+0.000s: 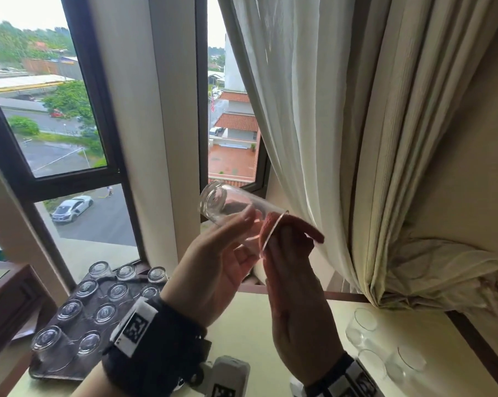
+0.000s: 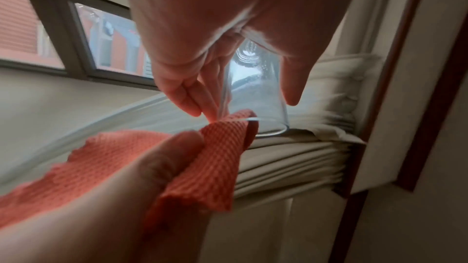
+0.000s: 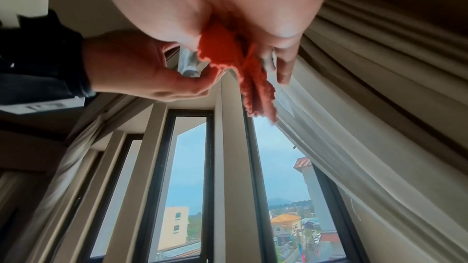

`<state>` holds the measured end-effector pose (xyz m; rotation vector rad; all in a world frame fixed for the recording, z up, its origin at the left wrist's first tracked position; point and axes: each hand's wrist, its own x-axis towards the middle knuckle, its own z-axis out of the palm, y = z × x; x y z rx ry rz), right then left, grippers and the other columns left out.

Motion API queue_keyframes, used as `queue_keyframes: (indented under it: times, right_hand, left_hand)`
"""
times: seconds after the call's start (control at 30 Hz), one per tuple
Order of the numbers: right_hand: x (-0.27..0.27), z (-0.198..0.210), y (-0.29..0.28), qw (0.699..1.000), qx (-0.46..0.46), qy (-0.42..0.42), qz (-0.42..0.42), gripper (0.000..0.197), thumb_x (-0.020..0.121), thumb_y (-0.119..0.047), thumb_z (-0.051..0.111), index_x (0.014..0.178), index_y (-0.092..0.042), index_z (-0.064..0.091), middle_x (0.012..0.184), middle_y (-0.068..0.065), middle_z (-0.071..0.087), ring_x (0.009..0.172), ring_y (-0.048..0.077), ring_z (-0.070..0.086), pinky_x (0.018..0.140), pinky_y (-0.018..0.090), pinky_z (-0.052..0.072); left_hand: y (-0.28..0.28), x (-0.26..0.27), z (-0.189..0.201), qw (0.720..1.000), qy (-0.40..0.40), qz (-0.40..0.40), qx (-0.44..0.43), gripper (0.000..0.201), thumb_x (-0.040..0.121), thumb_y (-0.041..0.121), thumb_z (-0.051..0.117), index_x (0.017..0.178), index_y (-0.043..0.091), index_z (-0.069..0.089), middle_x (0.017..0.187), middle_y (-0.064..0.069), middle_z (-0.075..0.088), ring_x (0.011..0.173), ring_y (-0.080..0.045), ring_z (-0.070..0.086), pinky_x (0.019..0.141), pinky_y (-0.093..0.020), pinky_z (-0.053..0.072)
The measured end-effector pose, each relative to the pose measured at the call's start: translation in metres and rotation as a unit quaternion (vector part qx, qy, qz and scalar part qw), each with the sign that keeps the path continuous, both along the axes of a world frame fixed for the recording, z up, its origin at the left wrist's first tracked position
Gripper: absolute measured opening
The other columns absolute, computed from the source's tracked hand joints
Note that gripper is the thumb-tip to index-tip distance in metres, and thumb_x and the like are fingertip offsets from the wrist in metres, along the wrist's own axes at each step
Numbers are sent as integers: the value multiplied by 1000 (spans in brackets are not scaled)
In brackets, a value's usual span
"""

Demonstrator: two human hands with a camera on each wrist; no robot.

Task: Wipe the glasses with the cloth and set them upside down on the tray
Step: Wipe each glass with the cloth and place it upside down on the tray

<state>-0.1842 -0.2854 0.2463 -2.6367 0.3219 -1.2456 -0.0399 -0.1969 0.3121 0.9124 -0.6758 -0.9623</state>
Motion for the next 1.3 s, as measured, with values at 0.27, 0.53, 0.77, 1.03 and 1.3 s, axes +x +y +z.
queue_keyframes:
  times: [0.27,0.53,0.77,1.03,1.3]
  right_hand:
    - [-3,15,-2,995,-12,94,-41,49,106,-35,40,154,-28,39,159,-2,37,143,24,41,107,49,45]
    - [-8,14,-8,998,27,51,9,41,99,-34,54,138,-23,51,133,-3,62,107,18,66,87,35,58]
    - [-20,19,-12,997,-74,-12,-34,38,103,-39,52,131,-19,69,136,0,65,110,25,67,90,39,57]
    - [-11,7,-8,992,-17,108,-64,51,99,-36,53,149,-30,48,147,-8,55,105,20,70,86,32,60]
    - [-3,18,2,987,67,123,-75,14,79,-35,48,91,-27,47,61,-1,64,50,21,57,46,23,40]
  left_hand:
    - [-8,0,-3,994,-94,-18,53,64,80,30,83,138,15,58,121,-17,75,116,-32,74,112,-50,53]
    - [-14,-1,-13,995,-17,-46,91,37,97,40,70,120,12,75,118,-29,71,106,-39,71,109,-52,53]
    - [-17,3,-14,993,73,-51,79,42,96,42,59,127,13,63,102,-17,77,90,-29,75,82,-37,63]
    - [-19,5,-27,995,-21,-31,94,63,86,40,78,134,4,57,122,-30,70,98,-32,71,93,-38,61]
    - [-13,-5,-48,997,-20,-57,53,56,84,20,75,137,12,58,121,-16,77,111,-31,75,90,-29,60]
